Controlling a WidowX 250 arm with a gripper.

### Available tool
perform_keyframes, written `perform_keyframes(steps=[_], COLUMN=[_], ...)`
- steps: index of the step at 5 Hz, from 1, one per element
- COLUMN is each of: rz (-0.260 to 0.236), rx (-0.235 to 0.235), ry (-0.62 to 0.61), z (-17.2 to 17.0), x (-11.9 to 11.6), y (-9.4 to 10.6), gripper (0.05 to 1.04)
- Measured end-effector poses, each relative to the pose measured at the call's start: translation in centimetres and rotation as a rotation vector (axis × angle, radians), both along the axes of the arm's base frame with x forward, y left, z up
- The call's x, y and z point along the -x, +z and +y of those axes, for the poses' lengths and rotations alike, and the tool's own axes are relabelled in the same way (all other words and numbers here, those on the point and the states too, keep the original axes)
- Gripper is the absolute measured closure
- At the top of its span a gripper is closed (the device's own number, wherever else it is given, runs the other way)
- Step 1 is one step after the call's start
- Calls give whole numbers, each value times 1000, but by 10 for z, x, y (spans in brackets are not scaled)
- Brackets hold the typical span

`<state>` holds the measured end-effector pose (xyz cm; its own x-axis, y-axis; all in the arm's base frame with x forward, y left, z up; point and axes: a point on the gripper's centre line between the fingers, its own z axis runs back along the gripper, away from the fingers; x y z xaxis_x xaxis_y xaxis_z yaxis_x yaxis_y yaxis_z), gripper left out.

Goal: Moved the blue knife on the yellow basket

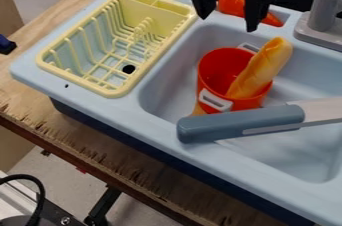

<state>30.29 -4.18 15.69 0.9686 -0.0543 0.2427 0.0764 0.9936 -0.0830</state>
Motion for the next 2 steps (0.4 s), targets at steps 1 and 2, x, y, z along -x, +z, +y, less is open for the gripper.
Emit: perform_keyframes(steps=[1, 2], rz=[40, 114], rx=[-1, -15], ry=[-4, -121], z=[-1, -12], x=[3, 11], y=[-10, -21], gripper=[84, 84])
